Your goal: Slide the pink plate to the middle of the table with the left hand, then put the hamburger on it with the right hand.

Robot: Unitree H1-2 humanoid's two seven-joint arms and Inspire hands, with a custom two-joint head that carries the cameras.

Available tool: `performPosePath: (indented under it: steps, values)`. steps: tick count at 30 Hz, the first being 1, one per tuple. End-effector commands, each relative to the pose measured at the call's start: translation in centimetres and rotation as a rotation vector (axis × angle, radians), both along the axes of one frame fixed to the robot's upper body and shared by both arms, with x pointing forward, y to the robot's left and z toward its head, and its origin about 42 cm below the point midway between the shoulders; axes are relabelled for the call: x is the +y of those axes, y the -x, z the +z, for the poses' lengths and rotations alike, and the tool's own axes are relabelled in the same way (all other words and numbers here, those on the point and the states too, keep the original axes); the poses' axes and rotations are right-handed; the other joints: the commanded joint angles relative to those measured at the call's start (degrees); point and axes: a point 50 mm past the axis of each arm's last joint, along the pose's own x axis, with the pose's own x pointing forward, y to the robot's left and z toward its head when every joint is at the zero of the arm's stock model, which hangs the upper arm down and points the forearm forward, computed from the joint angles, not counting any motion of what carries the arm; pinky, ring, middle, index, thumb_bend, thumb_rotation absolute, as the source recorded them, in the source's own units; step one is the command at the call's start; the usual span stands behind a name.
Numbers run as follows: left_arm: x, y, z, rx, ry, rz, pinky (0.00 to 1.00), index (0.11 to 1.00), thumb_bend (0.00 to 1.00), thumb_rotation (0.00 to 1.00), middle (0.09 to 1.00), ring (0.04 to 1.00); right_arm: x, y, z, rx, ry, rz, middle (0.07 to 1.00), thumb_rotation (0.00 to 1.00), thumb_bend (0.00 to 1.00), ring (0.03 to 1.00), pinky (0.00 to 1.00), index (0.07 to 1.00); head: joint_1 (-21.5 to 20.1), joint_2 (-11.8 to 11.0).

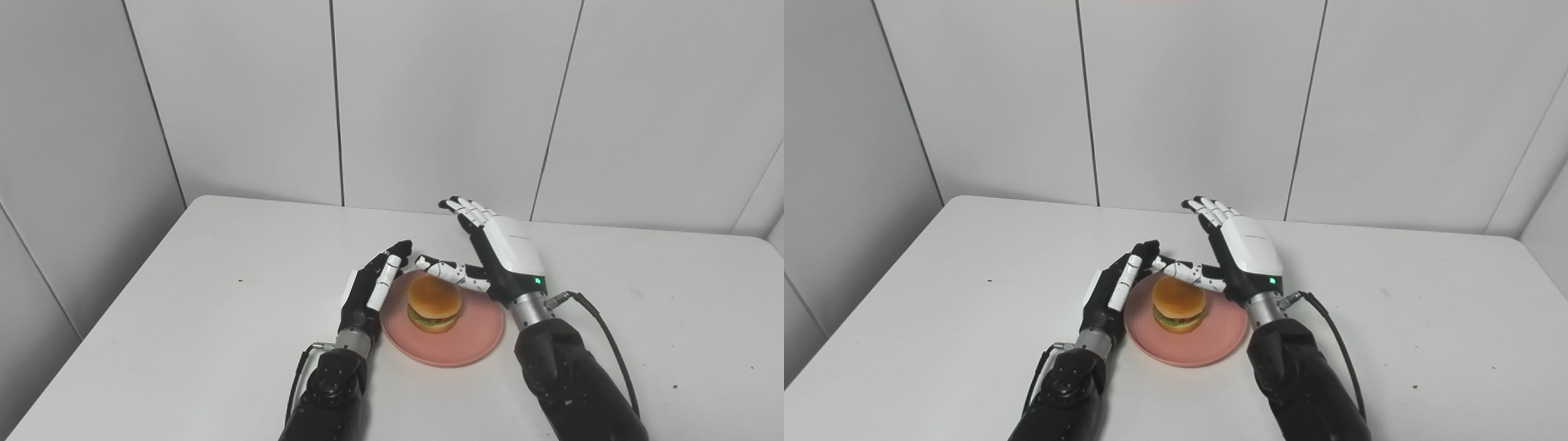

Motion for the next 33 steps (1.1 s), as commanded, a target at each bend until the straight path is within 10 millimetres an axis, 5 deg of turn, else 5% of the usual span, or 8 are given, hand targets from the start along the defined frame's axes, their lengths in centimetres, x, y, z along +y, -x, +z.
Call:
performPosePath:
  steps: [1, 5, 14, 22, 33]
  values:
    - [-0.4, -0.4, 1.0, -0.042, 0.003, 0.030, 0.90, 0.706, 0.81, 0.89, 0.885, 0.855, 0.0, -0.4, 1.5, -0.062, -0.202, 0.045, 0.869, 1.00, 0.84, 0.853, 0.74, 0.817, -0.02, 0.11]
    - [-0.1, -0.4, 1.2, -0.075, -0.015, 0.085, 0.98, 0.748, 0.82, 0.94, 0.901, 0.926, -1.2, -0.4, 0.3, -0.042, -0.583, 0.023, 0.856, 1.00, 0.74, 0.855, 0.80, 0.823, -0.17, 0.19]
    - [0.9, -0.5, 1.2, -0.115, -0.017, 0.154, 1.00, 0.902, 0.81, 0.97, 0.976, 1.000, -2.7, -0.7, -2.5, 0.036, -0.907, -0.058, 0.888, 1.00, 0.80, 0.884, 0.88, 0.865, -0.61, 0.11]
    - [1.8, -0.7, 1.0, -0.134, -0.062, 0.198, 1.00, 0.940, 0.85, 0.97, 0.983, 1.000, -3.1, -0.5, -4.7, 0.128, -0.926, -0.080, 0.889, 1.00, 0.80, 0.883, 0.90, 0.867, -1.98, 0.55]
    - [3.7, -1.2, 1.0, -0.084, -0.081, 0.178, 0.96, 0.958, 0.89, 0.94, 1.000, 1.000, -3.8, -0.4, -8.6, 0.303, -0.732, -0.086, 0.940, 1.00, 0.80, 0.970, 1.00, 0.903, -4.43, 1.54]
